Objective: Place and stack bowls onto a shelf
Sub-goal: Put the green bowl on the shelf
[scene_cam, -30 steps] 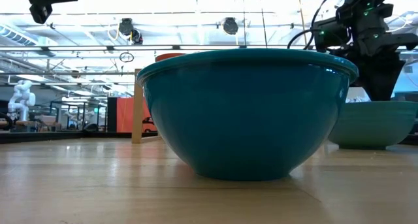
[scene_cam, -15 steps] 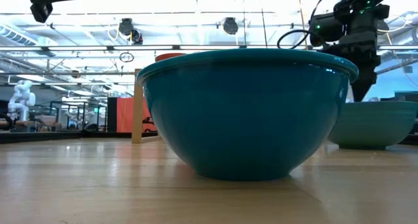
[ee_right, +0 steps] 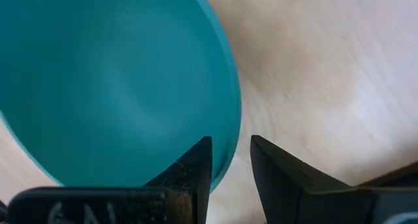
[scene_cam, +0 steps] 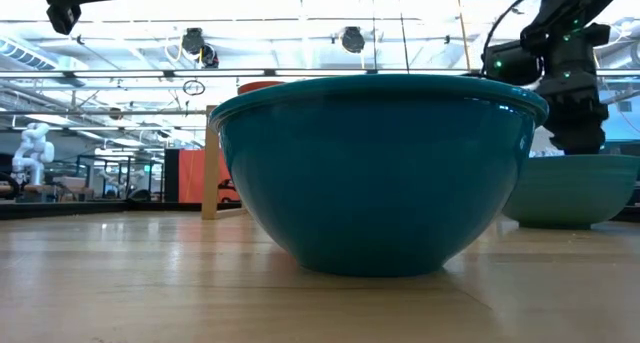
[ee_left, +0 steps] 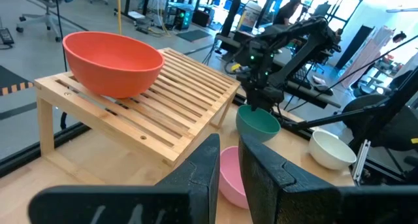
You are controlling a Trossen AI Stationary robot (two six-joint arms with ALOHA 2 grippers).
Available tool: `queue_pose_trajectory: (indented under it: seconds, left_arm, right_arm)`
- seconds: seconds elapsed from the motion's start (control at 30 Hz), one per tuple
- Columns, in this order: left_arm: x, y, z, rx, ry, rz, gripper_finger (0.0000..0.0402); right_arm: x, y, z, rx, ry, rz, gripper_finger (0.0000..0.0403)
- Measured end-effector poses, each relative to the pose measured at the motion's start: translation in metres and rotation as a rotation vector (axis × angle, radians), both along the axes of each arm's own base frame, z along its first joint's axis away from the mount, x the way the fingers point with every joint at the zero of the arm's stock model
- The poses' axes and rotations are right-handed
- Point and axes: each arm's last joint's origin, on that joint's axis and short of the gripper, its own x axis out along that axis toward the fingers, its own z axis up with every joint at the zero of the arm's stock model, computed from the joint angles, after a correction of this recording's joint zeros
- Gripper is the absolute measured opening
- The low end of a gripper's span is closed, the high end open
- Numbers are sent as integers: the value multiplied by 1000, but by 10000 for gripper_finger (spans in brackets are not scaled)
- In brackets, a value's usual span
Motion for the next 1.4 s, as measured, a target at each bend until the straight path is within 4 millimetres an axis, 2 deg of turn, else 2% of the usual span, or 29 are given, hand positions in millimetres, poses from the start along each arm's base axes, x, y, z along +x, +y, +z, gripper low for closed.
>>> queue_pose_trajectory:
  seconds: [0.43,0.53,0.67,1.0,1.17,1.4]
  left_arm:
    - [0,0,0,1,0,0,63]
    - [0,0,0,2,0,0,63]
    - [0,0,0,7,1,-1,63]
    - [0,0,0,7,1,-1,63]
    - [0,0,0,7,1,-1,63]
    - [0,0,0,7,1,-1,63]
  right_arm:
    - [1,-1,-5,-17,-25,7,95]
    - [1,-1,-5,-16,-26,8,70]
    - [2,0,-4,17,-65,32,11]
    - [1,2,1,19,-107,36,2]
    - [1,2,27,-38,-176,40,1]
    - [-10,7,91,-182,-195,30,1]
